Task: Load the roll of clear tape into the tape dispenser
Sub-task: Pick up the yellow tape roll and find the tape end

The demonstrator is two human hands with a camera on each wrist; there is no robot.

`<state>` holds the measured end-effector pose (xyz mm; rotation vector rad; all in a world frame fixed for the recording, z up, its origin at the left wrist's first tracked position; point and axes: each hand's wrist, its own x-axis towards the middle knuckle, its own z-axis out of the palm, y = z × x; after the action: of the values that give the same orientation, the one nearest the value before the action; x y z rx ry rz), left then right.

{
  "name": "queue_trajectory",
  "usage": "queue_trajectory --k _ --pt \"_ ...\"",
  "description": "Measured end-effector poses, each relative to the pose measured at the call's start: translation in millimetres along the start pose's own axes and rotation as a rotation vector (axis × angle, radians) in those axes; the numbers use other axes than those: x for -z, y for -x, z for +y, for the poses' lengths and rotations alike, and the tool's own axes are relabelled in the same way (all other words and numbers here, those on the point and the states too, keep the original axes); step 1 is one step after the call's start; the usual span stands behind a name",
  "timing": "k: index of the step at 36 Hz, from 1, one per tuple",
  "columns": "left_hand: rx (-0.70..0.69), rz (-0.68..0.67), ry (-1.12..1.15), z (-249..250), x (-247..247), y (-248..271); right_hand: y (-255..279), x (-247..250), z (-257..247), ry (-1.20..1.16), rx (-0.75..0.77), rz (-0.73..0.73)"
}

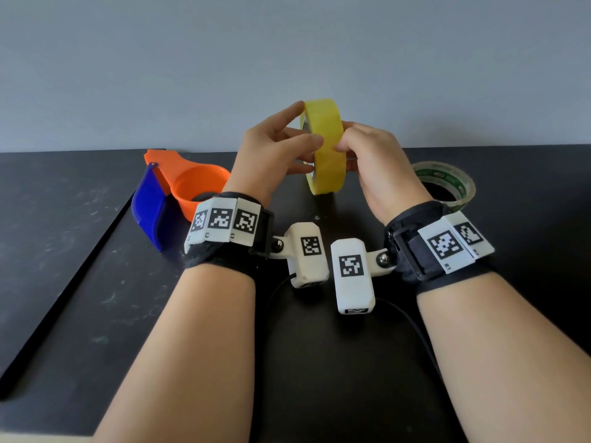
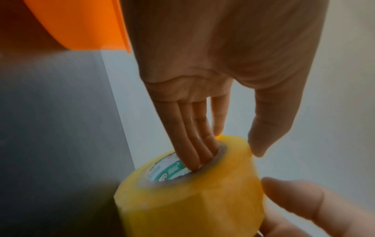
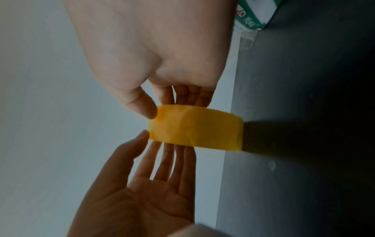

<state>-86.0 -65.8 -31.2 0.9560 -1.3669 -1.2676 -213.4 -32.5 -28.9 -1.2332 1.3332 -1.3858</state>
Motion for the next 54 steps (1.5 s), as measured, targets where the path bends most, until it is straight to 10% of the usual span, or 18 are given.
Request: queue_trajectory --k 54 --pt "0.01 0.05 0.087 -0.5 3.0 -2.2 -1.2 6.4 5.3 0.066 0.011 -0.082"
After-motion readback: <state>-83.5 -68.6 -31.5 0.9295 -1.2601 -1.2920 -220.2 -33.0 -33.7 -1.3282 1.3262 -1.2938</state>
